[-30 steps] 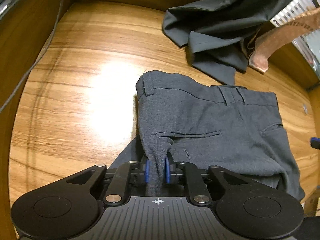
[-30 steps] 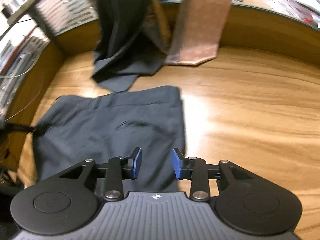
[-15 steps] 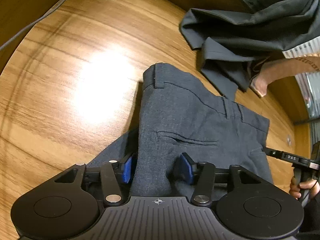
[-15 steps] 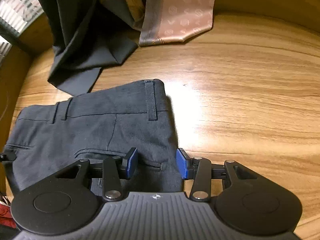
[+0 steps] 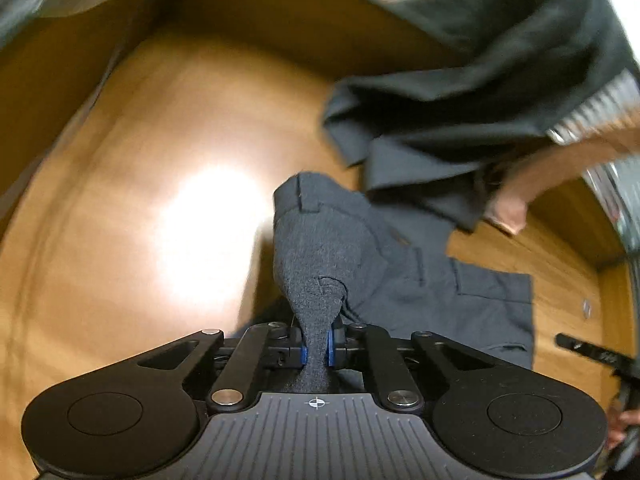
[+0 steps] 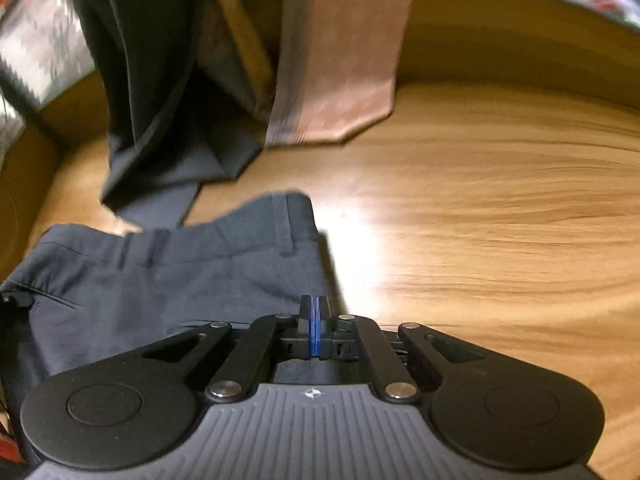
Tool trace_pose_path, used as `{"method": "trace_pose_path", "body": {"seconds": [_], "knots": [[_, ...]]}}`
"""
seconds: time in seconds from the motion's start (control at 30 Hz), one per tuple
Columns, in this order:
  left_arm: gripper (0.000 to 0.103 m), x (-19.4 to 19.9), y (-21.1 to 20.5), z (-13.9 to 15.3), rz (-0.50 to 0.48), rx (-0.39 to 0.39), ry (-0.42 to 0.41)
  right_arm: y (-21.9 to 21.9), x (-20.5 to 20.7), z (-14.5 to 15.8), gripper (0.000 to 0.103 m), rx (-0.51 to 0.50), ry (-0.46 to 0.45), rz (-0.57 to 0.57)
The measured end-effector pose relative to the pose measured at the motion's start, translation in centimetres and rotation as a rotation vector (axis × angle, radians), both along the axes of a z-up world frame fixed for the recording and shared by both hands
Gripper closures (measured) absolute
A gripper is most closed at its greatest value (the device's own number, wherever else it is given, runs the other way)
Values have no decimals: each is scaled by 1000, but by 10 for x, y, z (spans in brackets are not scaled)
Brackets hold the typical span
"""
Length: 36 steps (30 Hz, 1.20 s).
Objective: Fold clothes
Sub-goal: 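Hold the waistband with both grippers and straighten the trousers on the desk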
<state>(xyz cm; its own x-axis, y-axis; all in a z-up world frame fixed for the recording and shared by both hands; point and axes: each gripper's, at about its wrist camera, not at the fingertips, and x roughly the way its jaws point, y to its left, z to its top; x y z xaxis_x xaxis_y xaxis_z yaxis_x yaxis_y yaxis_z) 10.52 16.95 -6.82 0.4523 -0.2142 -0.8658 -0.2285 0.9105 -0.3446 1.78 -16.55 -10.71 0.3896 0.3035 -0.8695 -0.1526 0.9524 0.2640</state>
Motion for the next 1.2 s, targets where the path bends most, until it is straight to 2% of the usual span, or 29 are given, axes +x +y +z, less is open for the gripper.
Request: {"method": "trace_pose_path", "body": {"seconds": [0.1, 0.23, 0.27, 0.33, 0.4, 0.47, 0.5, 0.67, 0.9, 0.97, 1.0, 1.07, 1.2], "knots": [[92, 9, -15, 17, -54, 67, -34, -17, -16, 17, 103, 40, -13, -37], [92, 10, -22, 21, -57, 122, -27, -25, -26, 11, 96, 9, -9, 1], [92, 9, -23, 20, -46, 127, -20, -27, -25, 7, 82, 5, -4, 5], [92, 7, -23, 18, -24, 136, -6, -28, -20, -4, 69, 4, 7, 13], [92, 4, -24, 15, -2, 145, 8, -24, -10, -16, 67, -3, 20, 45], [92, 2, -25, 13, 20, 154, 22, -22, 1, -28, 53, -13, 30, 74], [92, 1, -25, 12, 31, 158, 30, -19, 8, -34, 52, -27, 34, 83], [92, -2, -26, 6, 76, 152, 38, -5, 35, -53, 52, -61, 38, 132], [91, -10, -15, -3, 125, 108, 46, 24, 50, -61, 54, -106, 27, 213], [91, -12, -15, -6, 121, 114, 48, 28, 51, -61, 77, -100, 25, 219], [92, -12, -15, -7, 115, 120, 49, 29, 50, -61, 81, -101, 22, 216], [92, -11, -17, -5, 91, 127, 38, 27, 47, -55, 96, -92, 9, 201], [93, -8, -18, 4, 61, 122, -1, 14, 34, -33, 100, -23, -17, 132]]}}
